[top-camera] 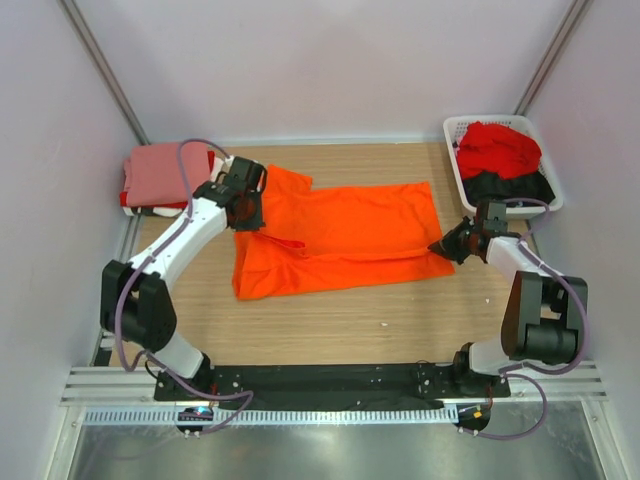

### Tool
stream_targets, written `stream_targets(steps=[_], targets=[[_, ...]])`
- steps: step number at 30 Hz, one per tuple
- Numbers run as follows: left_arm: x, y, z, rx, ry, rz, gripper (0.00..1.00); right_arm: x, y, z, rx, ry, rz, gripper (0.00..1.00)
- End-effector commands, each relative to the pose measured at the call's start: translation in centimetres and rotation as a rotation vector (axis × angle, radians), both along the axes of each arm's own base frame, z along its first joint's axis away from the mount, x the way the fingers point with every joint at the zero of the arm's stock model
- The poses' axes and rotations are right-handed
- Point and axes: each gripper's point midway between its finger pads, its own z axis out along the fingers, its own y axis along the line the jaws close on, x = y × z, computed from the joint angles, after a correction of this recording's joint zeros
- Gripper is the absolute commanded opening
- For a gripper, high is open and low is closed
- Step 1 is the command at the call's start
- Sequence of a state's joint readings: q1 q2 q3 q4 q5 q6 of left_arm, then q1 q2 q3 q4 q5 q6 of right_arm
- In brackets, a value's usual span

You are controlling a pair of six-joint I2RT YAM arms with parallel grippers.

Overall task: Fold and stack the t-shirts
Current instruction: Fold the tshirt

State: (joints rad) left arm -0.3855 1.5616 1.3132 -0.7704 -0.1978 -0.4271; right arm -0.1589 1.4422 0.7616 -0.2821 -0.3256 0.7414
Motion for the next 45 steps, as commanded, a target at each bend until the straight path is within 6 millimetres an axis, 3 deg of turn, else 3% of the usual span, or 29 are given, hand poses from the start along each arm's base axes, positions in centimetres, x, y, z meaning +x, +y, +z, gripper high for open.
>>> stream_targets(steps=[1, 11, 14, 16, 18, 20, 21, 23, 24, 25, 27, 29, 30, 31, 33, 34, 35, 36, 37, 40, 45], targets=[[2.0, -0.5, 0.7, 0.012, -0.016, -0.042, 0.00, 2.8, -0.8, 1.9, -0.033, -0.087, -0.025, 0.01], [5.3, -0.2, -2.5, 0.091, 0.083, -0.053, 0.00, 4.0, -1.0, 0.2, -0.023, -0.054, -0.037, 0.02], [7.1, 0.0, -3.1, 0.131, 0.106, -0.072, 0.00, 4.5, -1.0, -0.2, -0.020, -0.047, -0.043, 0.09], [7.4, 0.5, -3.8, 0.171, 0.150, -0.086, 0.00, 5.0, -1.3, -0.2, -0.025, -0.042, -0.051, 0.21], [8.9, 0.7, -3.9, 0.194, 0.168, -0.087, 0.04, 5.8, -1.5, 0.3, -0.028, -0.053, -0.064, 0.41], [10.5, 0.5, -2.4, 0.191, 0.144, -0.077, 0.09, 6.2, -1.9, 0.4, -0.044, -0.043, -0.075, 0.56], [10.3, 0.5, -1.8, 0.189, 0.152, -0.072, 0.29, 6.8, -2.1, 1.0, -0.053, -0.055, -0.079, 0.71], [10.3, 0.1, 0.6, 0.152, 0.105, -0.061, 0.43, 7.0, -2.1, 1.7, -0.057, -0.060, -0.075, 0.82], [10.0, 0.1, 1.3, 0.140, 0.087, -0.049, 0.56, 7.3, -2.1, 2.5, -0.068, -0.076, -0.066, 0.86], [9.6, 0.1, 2.0, 0.131, 0.075, -0.039, 0.59, 7.3, -2.0, 3.0, -0.077, -0.083, -0.062, 0.87], [7.7, 0.6, 3.6, 0.108, 0.046, -0.006, 0.61, 7.0, -2.1, 5.3, -0.123, -0.126, -0.069, 0.90], [5.8, 0.7, 4.0, 0.078, 0.023, 0.033, 0.61, 6.2, -2.1, 6.7, -0.178, -0.152, -0.071, 0.90], [5.3, 0.4, 6.5, 0.015, -0.068, 0.037, 0.62, 6.0, -2.3, 7.7, -0.220, -0.177, -0.083, 0.91], [2.7, 0.6, 3.6, 0.007, -0.006, 0.040, 0.63, 5.4, -1.2, 9.3, -0.236, -0.227, -0.052, 0.91], [1.4, 0.0, 2.8, -0.090, -0.038, 0.066, 0.63, 4.5, -0.1, 9.8, -0.264, -0.252, -0.023, 0.92], [-0.9, 0.4, 1.9, -0.110, -0.027, 0.075, 0.63, 4.0, 1.2, 10.4, -0.264, -0.282, 0.014, 0.92], [-1.9, 0.4, 1.0, -0.130, -0.022, 0.080, 0.63, 4.0, 1.5, 10.5, -0.258, -0.304, 0.025, 0.92], [-2.1, 0.0, 1.0, -0.179, -0.050, 0.098, 0.63, 3.6, 1.8, 9.7, -0.250, -0.295, 0.036, 0.91], [-4.0, 0.1, -0.7, -0.199, -0.022, 0.096, 0.63, 3.7, 2.2, 9.5, -0.236, -0.308, 0.054, 0.90], [-4.7, -0.2, -1.5, -0.260, -0.061, 0.116, 0.63, 3.5, 3.5, 7.6, -0.189, -0.297, 0.112, 0.80], [-6.2, -0.8, -5.6, -0.313, -0.004, 0.135, 0.60, 2.5, 4.5, 2.7, -0.149, -0.221, 0.161, 0.59]])
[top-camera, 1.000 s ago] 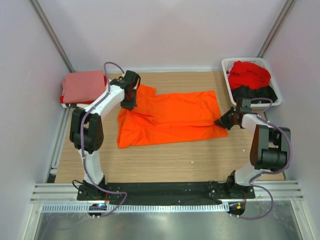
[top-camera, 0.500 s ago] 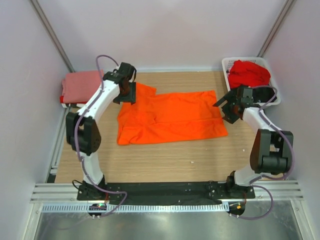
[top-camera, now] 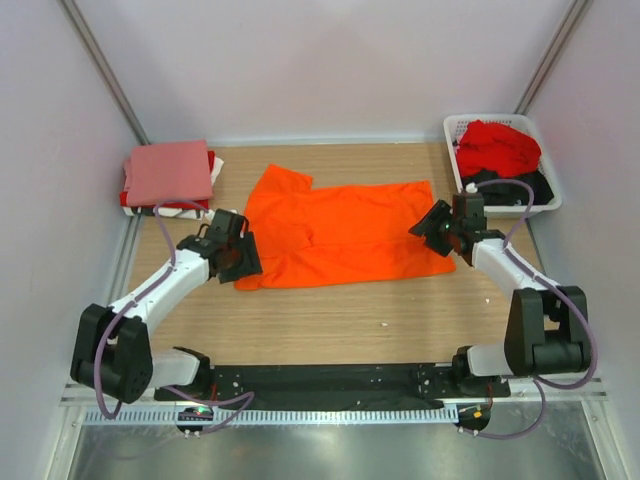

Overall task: Fold and stack the t-shirts
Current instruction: Fold the tshirt

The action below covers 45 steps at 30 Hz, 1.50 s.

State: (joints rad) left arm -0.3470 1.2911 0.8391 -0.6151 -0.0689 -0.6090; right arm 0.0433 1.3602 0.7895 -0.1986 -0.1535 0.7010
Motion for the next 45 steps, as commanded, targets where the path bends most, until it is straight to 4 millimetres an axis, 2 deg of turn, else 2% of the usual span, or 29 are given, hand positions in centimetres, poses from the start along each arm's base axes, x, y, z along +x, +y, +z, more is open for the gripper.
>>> stream_targets(steps=[1, 2, 8, 12, 15, 19, 20, 22, 27, 30, 31, 34, 35, 37, 38, 40, 41, 42, 45], targets=[[2.2, -2.1, 0.5, -0.120, -0.101, 0.024, 0.60, 0.2, 0.7, -1.6, 0.014, -0.014, 0.043, 0.58], [2.1, -2.0, -0.4, -0.112, -0.089, 0.028, 0.59, -0.1, 0.5, -2.6, 0.003, 0.012, 0.040, 0.56], [2.3, -1.0, -2.4, -0.045, -0.075, 0.044, 0.56, -2.6, -0.9, -6.6, -0.062, 0.123, 0.004, 0.55], [2.0, -0.4, -4.6, 0.005, -0.019, 0.039, 0.54, -4.0, -1.1, -8.0, -0.068, 0.162, -0.006, 0.55], [1.6, 0.5, -5.7, 0.059, 0.004, 0.047, 0.53, -5.3, -1.2, -9.0, -0.068, 0.189, -0.013, 0.60], [1.7, 1.5, -5.2, 0.124, 0.017, 0.039, 0.53, -7.0, -1.9, -9.5, -0.082, 0.237, -0.059, 0.71], [1.3, 2.0, -5.2, 0.150, 0.034, 0.043, 0.53, -7.0, -1.9, -8.9, -0.075, 0.221, -0.077, 0.76], [0.8, 2.3, -5.4, 0.166, 0.045, 0.050, 0.53, -8.0, -2.2, -9.2, -0.082, 0.239, -0.096, 0.82], [-0.3, 2.0, -5.3, 0.237, 0.062, 0.013, 0.54, -10.1, -2.7, -10.4, -0.102, 0.289, -0.112, 0.86], [-0.9, 1.7, -5.5, 0.253, 0.084, 0.001, 0.54, -10.3, -1.9, -10.6, -0.072, 0.295, -0.075, 0.88], [-1.3, 1.7, -5.5, 0.255, 0.095, 0.002, 0.54, -10.2, -1.7, -10.4, -0.065, 0.288, -0.059, 0.88], [-0.8, 0.7, -3.0, 0.227, 0.044, -0.010, 0.53, -8.8, -1.0, -8.0, -0.050, 0.240, -0.006, 0.89], [-0.5, 0.4, -1.9, 0.216, 0.021, -0.010, 0.54, -7.2, -0.8, -6.0, -0.049, 0.193, 0.006, 0.89], [0.8, -0.4, 1.5, 0.182, -0.064, -0.005, 0.57, -6.8, -0.9, -3.8, -0.068, 0.170, 0.025, 0.89], [1.2, -0.7, 2.4, 0.167, -0.088, -0.006, 0.58, -5.5, -0.9, -1.4, -0.071, 0.112, 0.028, 0.90], [2.4, -1.9, 4.5, 0.118, -0.146, -0.011, 0.59, -5.0, -1.4, 0.9, -0.103, 0.073, 0.015, 0.91], [2.9, -2.3, 4.9, 0.103, -0.158, -0.017, 0.60, -4.2, -1.6, 2.6, -0.110, 0.033, 0.005, 0.92], [3.2, -2.8, 5.0, 0.090, -0.159, -0.028, 0.60, -3.8, -1.8, 3.3, -0.117, 0.013, -0.001, 0.92], [4.8, -4.9, 4.5, 0.032, -0.160, -0.066, 0.60, -2.6, -2.0, 4.2, -0.126, -0.010, -0.014, 0.93]])
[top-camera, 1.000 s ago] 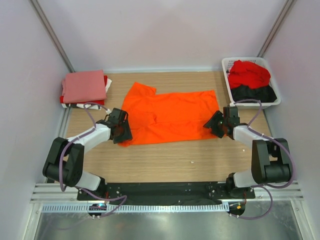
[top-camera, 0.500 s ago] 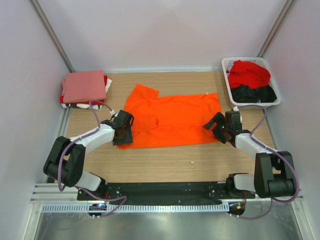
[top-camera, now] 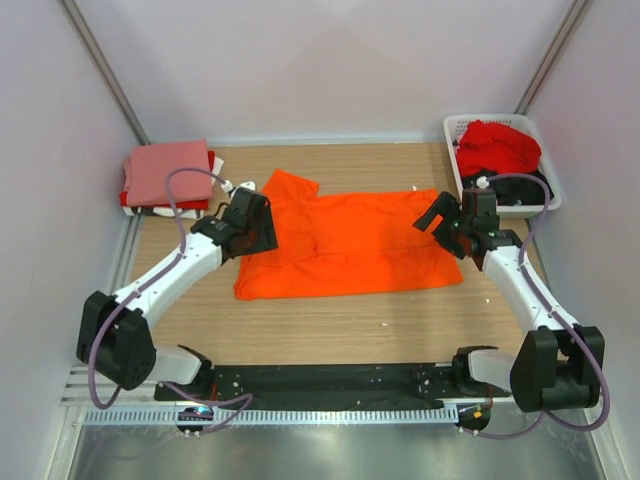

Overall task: Fold and stack the t-shirts
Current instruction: Fold the tshirt

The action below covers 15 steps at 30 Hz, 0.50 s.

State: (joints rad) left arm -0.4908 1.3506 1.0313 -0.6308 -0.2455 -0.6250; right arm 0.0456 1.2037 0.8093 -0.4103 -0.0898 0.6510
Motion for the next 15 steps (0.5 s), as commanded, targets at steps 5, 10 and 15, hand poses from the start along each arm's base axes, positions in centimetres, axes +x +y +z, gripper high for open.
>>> stream_targets(steps=[5, 10, 15], targets=[[3.0, -4.7, -4.3, -0.117, 0.047, -0.087, 0.59, 2.1, -1.1, -1.8, -0.077, 0.036, -0.013, 0.93], [2.7, -5.1, -8.2, -0.104, 0.113, -0.095, 0.57, 2.1, -2.8, -6.0, -0.161, 0.113, -0.041, 0.93], [2.1, -4.6, -10.5, -0.079, 0.151, -0.091, 0.56, 1.2, -2.8, -8.8, -0.145, 0.174, -0.052, 0.92]])
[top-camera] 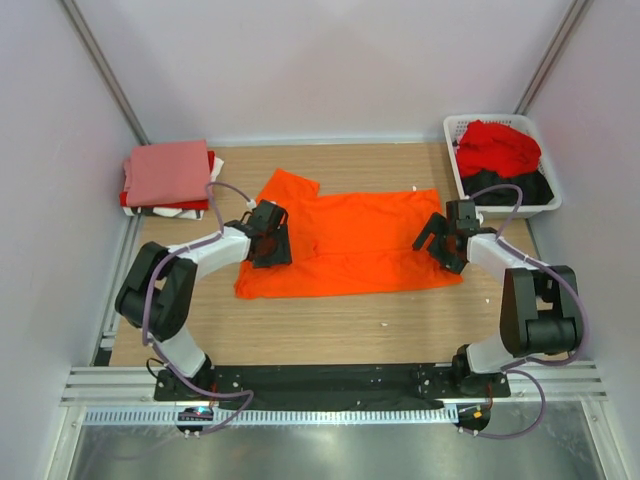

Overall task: Fold and stack the t-shirts
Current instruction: Fold the tshirt

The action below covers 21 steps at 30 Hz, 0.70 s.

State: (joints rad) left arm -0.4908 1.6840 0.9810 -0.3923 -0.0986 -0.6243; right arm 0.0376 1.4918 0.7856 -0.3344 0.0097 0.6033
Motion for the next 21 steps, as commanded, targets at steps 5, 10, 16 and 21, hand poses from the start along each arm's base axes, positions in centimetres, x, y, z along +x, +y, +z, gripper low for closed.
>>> stream_targets(steps=[5, 10, 16, 21], targets=[[-0.9, 0.8, -1.3, 0.017, -0.006, 0.008, 0.56, -1.5, 0.2, -1.0, 0.013, -0.022, -0.016, 0.93], [-3.8, 2.1, -1.4, 0.029, 0.012, 0.018, 0.54, -4.1, 0.4, -1.5, 0.018, -0.002, -0.023, 0.93], [-7.1, 2.2, 1.2, 0.077, -0.003, 0.006, 0.56, -6.8, 1.7, -0.4, 0.069, -0.005, -0.012, 0.95], [-6.1, 3.3, 7.5, 0.111, -0.120, 0.030, 0.61, -5.7, 1.6, 3.9, 0.061, -0.089, -0.009, 0.98]])
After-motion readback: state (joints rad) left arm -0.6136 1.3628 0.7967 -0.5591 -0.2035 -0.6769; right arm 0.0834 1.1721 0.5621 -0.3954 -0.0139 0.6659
